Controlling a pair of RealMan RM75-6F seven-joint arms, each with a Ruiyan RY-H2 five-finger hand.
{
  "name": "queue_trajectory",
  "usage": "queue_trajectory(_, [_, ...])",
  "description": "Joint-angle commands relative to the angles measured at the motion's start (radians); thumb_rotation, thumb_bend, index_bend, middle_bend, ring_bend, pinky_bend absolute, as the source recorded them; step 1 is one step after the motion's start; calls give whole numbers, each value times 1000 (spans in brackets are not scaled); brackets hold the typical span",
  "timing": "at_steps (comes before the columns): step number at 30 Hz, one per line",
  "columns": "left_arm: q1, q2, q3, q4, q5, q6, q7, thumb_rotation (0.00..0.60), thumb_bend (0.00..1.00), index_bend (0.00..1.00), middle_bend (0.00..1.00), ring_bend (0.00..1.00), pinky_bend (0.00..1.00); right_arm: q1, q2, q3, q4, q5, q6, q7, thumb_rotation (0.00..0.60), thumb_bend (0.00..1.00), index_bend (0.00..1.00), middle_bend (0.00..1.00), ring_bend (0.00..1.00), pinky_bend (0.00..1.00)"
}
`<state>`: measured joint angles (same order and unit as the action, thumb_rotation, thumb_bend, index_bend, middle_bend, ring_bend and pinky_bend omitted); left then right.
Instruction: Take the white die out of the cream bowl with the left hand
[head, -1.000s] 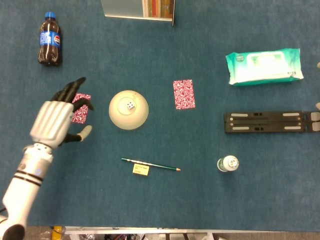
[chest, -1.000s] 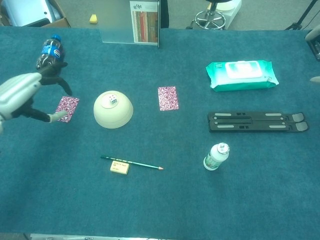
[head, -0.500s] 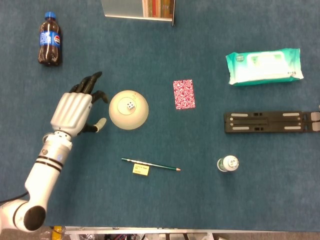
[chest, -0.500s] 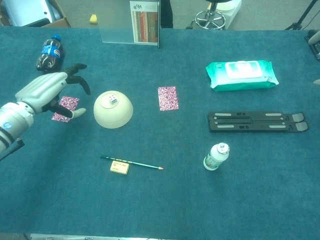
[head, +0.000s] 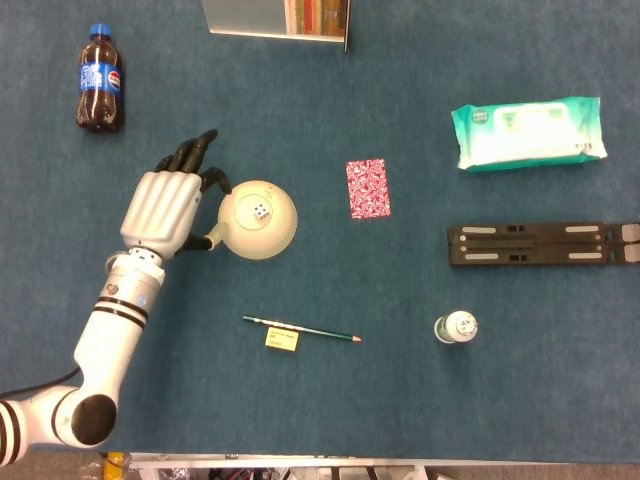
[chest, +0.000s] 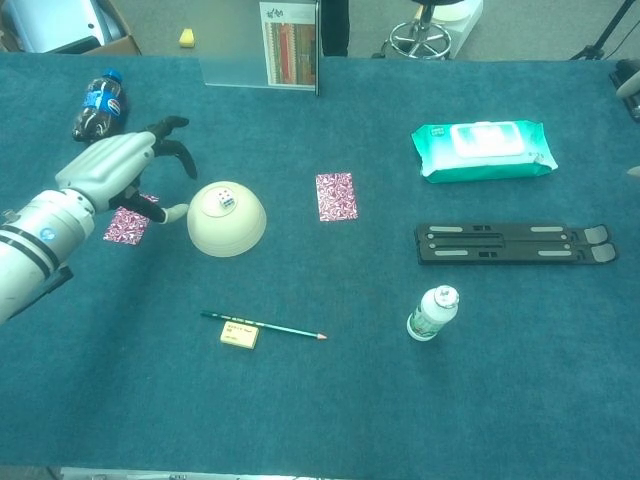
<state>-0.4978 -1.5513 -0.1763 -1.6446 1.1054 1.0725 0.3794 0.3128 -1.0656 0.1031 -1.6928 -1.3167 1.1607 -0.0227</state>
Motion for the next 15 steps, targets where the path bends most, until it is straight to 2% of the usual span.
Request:
queue_trajectory(1, [-12, -4, -5, -18, -11, 11, 23, 600, 271, 397, 17, 46, 192, -1, -1, -1, 2, 0, -1, 2, 600, 0, 301, 291, 215, 250])
queue_trajectory(11, [-43, -46, -20, -64, -87, 66, 126, 599, 271, 398, 21, 46, 192, -5, -5, -6, 18, 0, -4, 20, 600, 0, 301, 291, 215, 251])
queue_trajectory(15, [-50, -75, -25, -64, -120, 99, 159, 544, 270, 407, 31, 46, 192, -10, -4, -8, 23, 2, -2, 27, 600, 0, 301, 291, 215, 251])
